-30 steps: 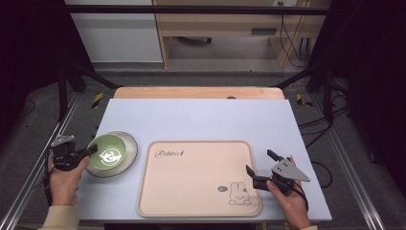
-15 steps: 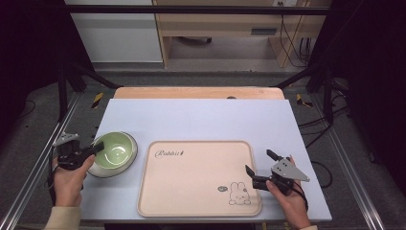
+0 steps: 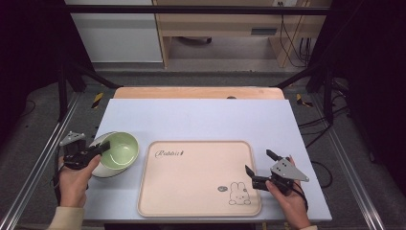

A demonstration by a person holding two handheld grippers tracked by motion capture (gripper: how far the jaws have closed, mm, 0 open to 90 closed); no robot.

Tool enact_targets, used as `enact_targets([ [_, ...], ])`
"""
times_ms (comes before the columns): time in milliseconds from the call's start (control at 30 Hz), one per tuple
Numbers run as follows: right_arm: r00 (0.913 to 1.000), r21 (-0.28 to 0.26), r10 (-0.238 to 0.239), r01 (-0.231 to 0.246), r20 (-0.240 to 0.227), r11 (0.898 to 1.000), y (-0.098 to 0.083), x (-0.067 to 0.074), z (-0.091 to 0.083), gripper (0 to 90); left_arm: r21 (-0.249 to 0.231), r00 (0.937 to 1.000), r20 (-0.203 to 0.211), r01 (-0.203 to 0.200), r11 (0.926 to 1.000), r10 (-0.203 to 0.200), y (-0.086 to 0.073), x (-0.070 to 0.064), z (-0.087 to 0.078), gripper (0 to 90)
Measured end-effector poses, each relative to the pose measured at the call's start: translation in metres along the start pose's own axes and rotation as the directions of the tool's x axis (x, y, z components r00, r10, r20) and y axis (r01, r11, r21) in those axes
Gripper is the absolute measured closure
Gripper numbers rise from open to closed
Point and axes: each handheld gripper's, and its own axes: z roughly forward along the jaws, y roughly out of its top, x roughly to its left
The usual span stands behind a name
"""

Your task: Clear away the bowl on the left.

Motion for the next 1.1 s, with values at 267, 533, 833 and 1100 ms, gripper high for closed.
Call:
enact_targets([
  [267, 1.0000, -0.026, -0.009, 0.009, -0.001, 1.000, 0.000, -0.001, -0.001, 5.3, 0.007, 0.9994, 0.032, -0.011, 0.9999, 0.011, 0.000, -0.011, 0.005, 81.7],
  [533, 1.0000, -0.116, -0.009, 0.010, 0.003, 0.993, 0.003, -0.005, -0.007, 5.2, 0.012, 0.9970, 0.076, -0.013, 0.9998, 0.012, -0.001, -0.024, 0.010, 81.6],
  [833, 1.0000, -0.109, -0.003, 0.003, 0.000, 0.994, 0.003, -0.005, -0.007, 5.5, -0.001, 0.9937, 0.107, -0.033, 0.9995, 0.033, -0.002, -0.042, 0.015, 81.6],
  [1100, 1.0000, -0.110, 0.006, -0.006, -0.004, 0.994, 0.003, -0.005, -0.007, 5.2, -0.013, 0.9917, 0.110, -0.066, 0.9977, 0.067, -0.003, -0.060, 0.021, 81.7],
])
